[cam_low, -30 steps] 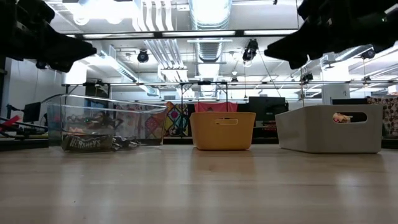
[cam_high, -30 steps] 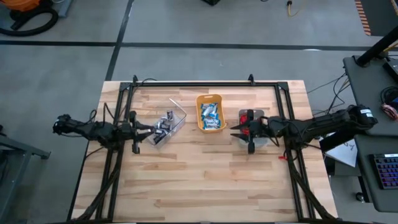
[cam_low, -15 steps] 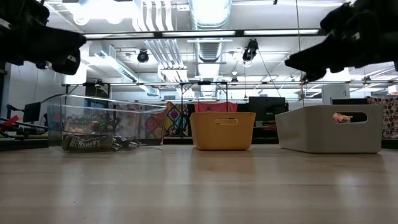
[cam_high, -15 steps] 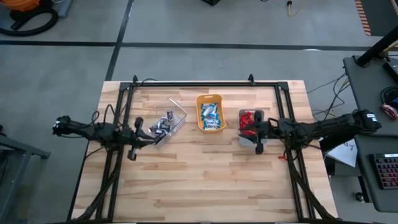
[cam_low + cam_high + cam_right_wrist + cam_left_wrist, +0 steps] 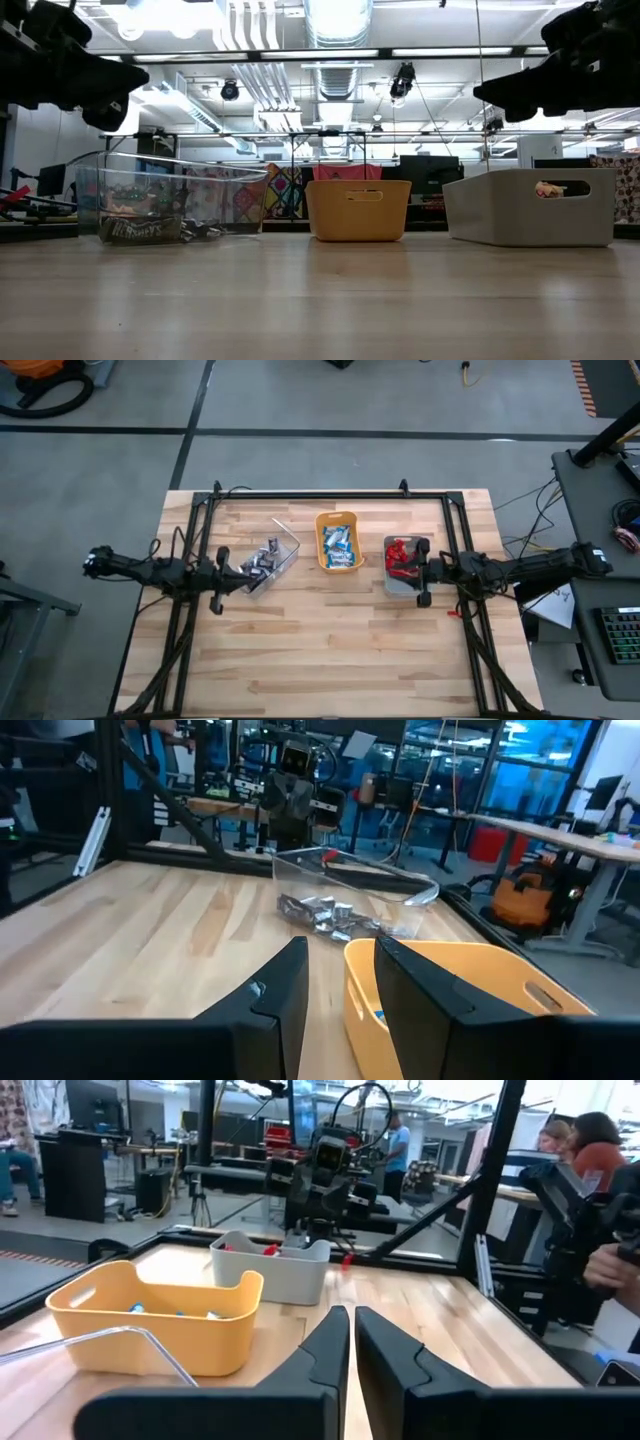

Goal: Organize candy in baskets
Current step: Return to Home Position

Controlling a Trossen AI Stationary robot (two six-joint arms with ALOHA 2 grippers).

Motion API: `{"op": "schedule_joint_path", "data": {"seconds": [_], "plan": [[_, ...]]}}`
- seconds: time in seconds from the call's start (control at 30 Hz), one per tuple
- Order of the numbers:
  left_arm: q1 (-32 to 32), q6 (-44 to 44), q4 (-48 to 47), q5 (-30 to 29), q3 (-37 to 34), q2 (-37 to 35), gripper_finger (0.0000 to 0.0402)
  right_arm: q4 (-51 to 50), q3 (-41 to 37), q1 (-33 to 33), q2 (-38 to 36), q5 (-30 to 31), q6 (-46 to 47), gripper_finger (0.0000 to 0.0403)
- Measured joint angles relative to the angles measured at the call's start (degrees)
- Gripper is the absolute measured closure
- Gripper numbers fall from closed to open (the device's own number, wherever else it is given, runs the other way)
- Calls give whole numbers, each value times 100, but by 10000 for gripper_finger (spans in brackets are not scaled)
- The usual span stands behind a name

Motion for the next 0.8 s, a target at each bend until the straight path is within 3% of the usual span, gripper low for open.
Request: {"op": "schedule_joint_path", "data": {"seconds": [0.17, 0.5, 0.8], "plan": [[0, -21, 22, -21, 0, 79, 396, -94, -2, 0, -54, 44, -176, 294], [0, -21, 35, -24, 2, 162, 396, -692, -6, 0, 61, 43, 850, 294], [0, -21, 37, -24, 9, 222, 396, -707, -9, 0, 59, 44, 868, 294]]}}
